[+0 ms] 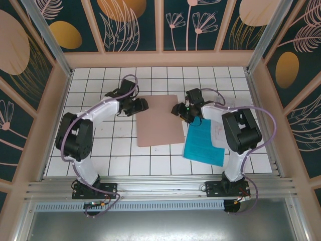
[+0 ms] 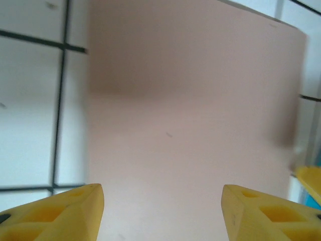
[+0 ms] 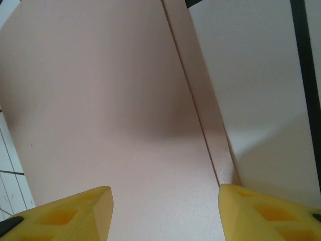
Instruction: Put the files into the folder
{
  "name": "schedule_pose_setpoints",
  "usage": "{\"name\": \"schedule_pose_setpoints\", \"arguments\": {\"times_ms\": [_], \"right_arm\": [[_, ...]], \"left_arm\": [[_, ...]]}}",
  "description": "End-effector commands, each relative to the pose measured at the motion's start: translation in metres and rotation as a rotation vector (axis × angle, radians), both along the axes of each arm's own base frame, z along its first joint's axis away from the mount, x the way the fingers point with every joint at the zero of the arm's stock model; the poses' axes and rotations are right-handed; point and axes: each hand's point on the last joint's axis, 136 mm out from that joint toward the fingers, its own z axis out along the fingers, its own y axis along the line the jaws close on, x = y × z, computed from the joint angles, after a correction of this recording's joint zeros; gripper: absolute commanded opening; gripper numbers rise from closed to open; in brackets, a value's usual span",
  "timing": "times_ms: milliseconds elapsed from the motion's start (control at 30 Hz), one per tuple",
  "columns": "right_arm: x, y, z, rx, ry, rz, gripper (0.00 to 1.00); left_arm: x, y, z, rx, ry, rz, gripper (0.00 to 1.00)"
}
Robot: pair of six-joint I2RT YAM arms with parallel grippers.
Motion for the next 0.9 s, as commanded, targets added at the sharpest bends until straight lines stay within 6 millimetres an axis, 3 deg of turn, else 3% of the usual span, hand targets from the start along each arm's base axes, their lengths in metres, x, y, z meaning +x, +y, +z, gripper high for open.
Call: {"name": "schedule_pose_setpoints", "arguments": {"times_ms": [0, 333, 500, 867], "right_arm": [[0.003, 0.001, -0.007, -0.037, 0.004, 0.016, 0.59], [-0.006, -0.001, -0.025, -0.056, 0.055, 0.014, 0.58], [-0.015, -0.002, -0.034, -0.082, 0.092, 0.012, 0.56], [-0.023, -0.005, -0.044, -0.096, 0.165, -0.029, 0.56]], "left_arm": [[-0.031, -0.019, 0.001, -0.085, 0.070, 0.014, 0.65], [-0.093, -0.042, 0.005, -0.259, 0.202, 0.126, 0.67], [-0.123, -0.047, -0.010, -0.313, 0.311, 0.251, 0.67], [-0.150, -0.040, -0.028, -0.426, 0.428, 0.484, 0.74]]}}
